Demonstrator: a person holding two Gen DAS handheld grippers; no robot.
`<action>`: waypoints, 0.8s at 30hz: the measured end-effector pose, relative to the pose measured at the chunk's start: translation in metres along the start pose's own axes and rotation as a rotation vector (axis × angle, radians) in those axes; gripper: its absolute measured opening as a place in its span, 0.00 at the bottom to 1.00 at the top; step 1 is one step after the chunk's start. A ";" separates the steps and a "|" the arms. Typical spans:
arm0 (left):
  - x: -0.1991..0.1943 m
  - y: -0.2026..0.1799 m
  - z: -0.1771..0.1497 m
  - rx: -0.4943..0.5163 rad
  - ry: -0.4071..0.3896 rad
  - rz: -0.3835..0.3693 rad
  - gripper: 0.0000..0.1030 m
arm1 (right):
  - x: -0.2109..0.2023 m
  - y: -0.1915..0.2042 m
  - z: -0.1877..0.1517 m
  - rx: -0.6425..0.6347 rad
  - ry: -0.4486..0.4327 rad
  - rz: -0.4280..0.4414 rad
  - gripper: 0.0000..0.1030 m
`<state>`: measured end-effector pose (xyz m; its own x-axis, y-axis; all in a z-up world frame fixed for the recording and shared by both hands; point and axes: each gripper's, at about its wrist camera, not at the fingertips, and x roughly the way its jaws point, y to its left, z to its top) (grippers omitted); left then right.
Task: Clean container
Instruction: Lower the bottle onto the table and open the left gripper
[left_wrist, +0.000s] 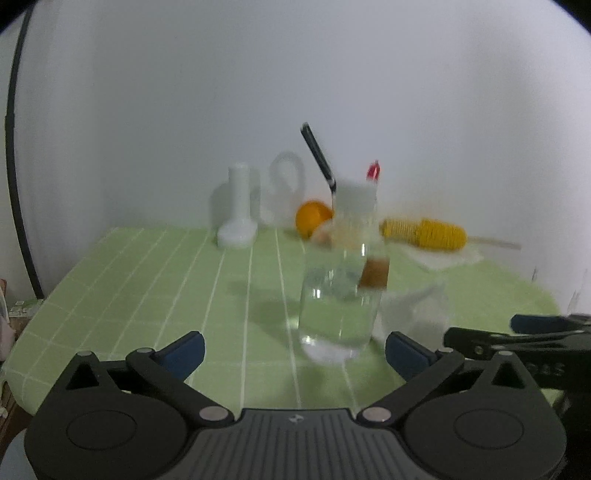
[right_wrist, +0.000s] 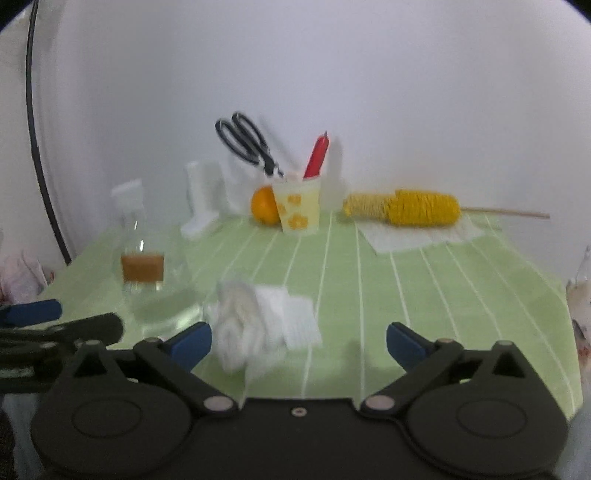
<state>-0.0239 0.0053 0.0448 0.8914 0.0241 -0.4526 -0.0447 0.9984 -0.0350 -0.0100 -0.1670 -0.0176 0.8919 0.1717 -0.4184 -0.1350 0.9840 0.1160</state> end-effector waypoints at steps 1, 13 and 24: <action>0.002 -0.001 -0.005 0.012 0.011 0.003 1.00 | -0.001 0.001 -0.003 -0.007 0.007 -0.006 0.99; 0.024 0.007 -0.015 -0.034 0.133 0.019 1.00 | 0.007 0.007 -0.021 -0.031 0.108 -0.060 0.99; 0.022 0.004 -0.017 -0.017 0.133 0.019 1.00 | 0.008 0.012 -0.023 -0.057 0.114 -0.077 1.00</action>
<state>-0.0121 0.0094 0.0197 0.8226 0.0350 -0.5675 -0.0697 0.9968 -0.0396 -0.0147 -0.1533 -0.0401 0.8464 0.0964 -0.5237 -0.0949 0.9950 0.0298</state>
